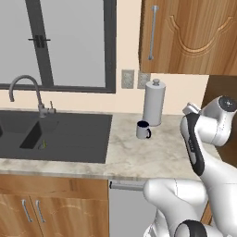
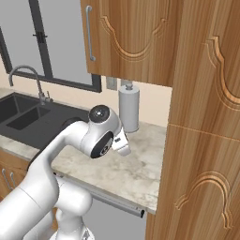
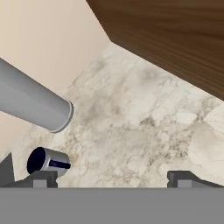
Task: Clear the mugs and bowl far away from the sink.
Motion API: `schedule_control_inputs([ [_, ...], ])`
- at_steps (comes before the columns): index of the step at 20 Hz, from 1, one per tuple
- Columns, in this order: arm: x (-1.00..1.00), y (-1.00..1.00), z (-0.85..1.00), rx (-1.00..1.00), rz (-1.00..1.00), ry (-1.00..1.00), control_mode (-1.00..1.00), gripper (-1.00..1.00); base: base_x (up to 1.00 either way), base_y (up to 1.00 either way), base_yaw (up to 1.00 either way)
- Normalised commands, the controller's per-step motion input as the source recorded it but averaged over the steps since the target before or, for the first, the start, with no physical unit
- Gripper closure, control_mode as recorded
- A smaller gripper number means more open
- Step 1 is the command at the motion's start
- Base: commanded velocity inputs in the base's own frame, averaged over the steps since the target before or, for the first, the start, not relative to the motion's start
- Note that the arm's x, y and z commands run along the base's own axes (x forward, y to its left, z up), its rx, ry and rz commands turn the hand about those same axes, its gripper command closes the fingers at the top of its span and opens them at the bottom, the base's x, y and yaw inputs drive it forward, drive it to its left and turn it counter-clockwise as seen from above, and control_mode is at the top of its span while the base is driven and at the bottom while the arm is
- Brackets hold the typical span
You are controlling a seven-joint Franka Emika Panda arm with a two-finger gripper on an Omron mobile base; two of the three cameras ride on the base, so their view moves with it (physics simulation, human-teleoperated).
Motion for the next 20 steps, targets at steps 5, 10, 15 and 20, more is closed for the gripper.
schedule_control_inputs([
  [5,0.0,0.0,0.0,0.0,0.0,0.0,-1.0,-1.0,0.0,0.0,0.0],
  [10,0.0,0.0,-0.05,-0.01,0.0,0.0,-1.0,-1.0,0.0,0.0,0.0],
  [15,0.0,0.0,-0.12,-0.03,0.03,0.0,-1.0,-1.0,0.0,0.0,0.0],
  [20,-0.09,0.12,-0.29,-0.08,0.25,0.0,-1.0,-1.0,0.0,0.0,0.0],
])
